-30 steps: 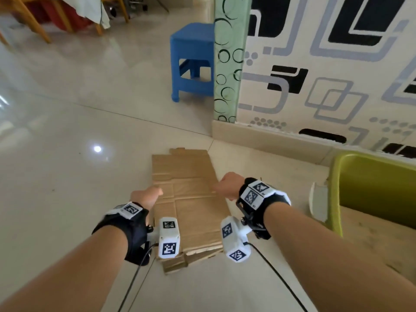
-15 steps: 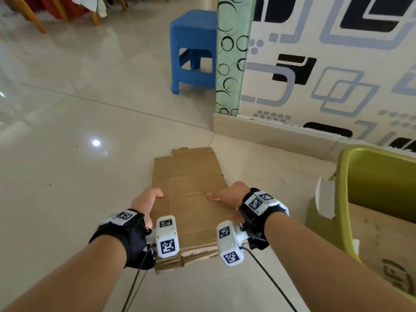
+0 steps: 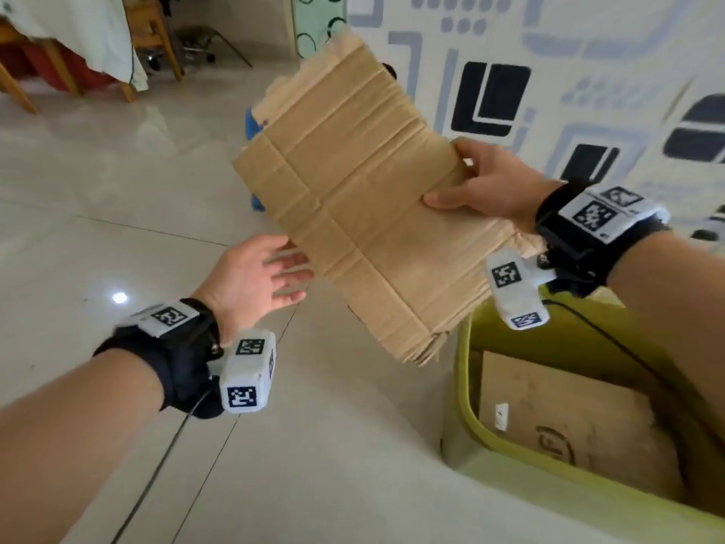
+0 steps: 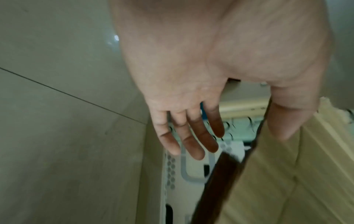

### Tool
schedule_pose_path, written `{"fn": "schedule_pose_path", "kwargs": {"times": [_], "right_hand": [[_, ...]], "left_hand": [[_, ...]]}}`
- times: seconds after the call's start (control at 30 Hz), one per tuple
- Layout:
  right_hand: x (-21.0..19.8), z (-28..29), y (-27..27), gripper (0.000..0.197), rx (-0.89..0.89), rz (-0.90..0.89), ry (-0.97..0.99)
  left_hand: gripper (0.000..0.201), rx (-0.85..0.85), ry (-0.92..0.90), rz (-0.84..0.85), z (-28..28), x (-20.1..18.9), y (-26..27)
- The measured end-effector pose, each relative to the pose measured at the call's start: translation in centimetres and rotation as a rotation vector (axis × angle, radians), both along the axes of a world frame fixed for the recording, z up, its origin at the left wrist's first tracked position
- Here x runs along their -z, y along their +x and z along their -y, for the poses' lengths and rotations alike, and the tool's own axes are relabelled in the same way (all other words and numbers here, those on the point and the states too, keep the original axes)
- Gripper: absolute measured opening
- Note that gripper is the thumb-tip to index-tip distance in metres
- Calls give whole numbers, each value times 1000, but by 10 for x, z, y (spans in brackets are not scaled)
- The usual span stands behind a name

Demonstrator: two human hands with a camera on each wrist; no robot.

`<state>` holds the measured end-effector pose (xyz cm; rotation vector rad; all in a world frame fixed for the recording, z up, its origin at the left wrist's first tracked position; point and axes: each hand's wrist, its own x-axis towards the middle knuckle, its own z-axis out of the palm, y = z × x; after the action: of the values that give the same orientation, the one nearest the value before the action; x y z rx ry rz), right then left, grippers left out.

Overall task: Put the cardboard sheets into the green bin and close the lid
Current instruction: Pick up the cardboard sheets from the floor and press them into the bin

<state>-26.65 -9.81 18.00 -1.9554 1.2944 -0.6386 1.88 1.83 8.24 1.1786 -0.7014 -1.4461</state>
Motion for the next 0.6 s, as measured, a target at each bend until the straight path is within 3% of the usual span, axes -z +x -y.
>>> {"fn": "schedule_pose_path", "kwargs": {"times": [0.1, 0.17, 0.3, 0.6], "right_hand": [[-39, -2, -89, 49, 50, -232, -89], [-49, -6, -141, 47, 64, -419, -82], [-31, -11, -205, 49, 10, -661, 16], [60, -2, -268, 47, -116, -501, 375]], "left_hand": [[35, 20, -45, 89, 15, -21, -46], [30, -59, -59, 178, 27, -32, -79], [9, -218, -101, 331, 46, -43, -141], [8, 86, -172, 602, 56, -29, -262]]}}
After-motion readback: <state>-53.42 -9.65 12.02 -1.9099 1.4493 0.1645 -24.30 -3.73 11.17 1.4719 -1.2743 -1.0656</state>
